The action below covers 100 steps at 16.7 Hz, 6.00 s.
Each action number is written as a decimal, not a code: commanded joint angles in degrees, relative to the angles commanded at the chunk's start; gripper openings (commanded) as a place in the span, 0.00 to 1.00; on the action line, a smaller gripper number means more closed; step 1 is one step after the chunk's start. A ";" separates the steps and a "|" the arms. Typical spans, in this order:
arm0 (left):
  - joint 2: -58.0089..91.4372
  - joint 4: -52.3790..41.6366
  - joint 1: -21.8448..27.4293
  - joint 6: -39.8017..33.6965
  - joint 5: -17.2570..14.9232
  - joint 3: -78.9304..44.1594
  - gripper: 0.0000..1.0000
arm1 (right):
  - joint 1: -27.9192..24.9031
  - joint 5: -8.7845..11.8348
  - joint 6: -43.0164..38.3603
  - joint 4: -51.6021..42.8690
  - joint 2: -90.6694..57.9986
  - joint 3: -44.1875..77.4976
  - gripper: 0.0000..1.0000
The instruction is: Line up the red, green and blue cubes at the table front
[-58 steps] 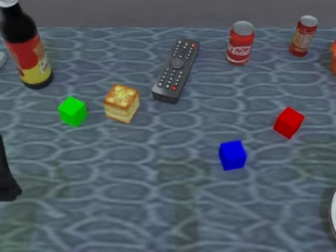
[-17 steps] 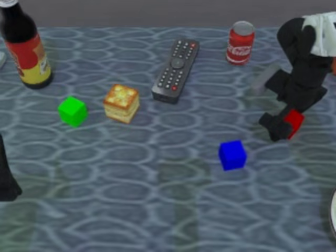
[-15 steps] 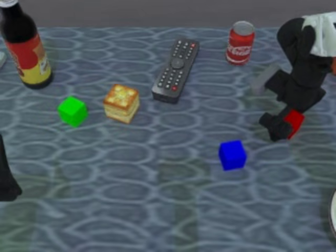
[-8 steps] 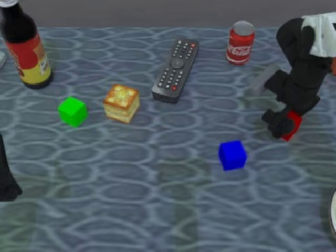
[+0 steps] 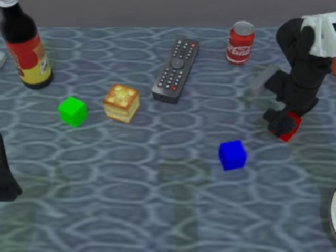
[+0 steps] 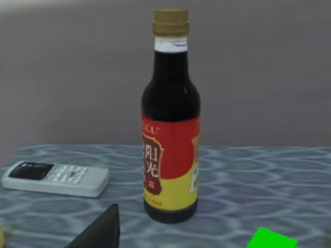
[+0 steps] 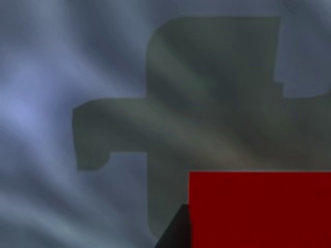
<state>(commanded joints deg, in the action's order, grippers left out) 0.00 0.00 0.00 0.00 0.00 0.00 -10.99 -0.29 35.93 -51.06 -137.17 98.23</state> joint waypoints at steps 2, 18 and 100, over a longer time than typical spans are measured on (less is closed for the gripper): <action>0.00 0.00 0.00 0.00 0.00 0.00 1.00 | 0.00 0.00 0.00 0.00 0.00 0.00 0.00; 0.00 0.00 0.00 0.00 0.00 0.00 1.00 | -0.99 0.82 -0.61 -14.27 6.46 8.64 0.00; 48.54 -34.76 6.70 9.00 -2.60 -38.55 1.00 | -25.32 3.59 -12.73 3.09 45.41 -13.09 1.00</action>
<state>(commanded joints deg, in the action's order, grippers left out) 48.54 -34.76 6.70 9.00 -2.60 -38.55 -36.31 3.29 23.20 -47.97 -91.76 85.13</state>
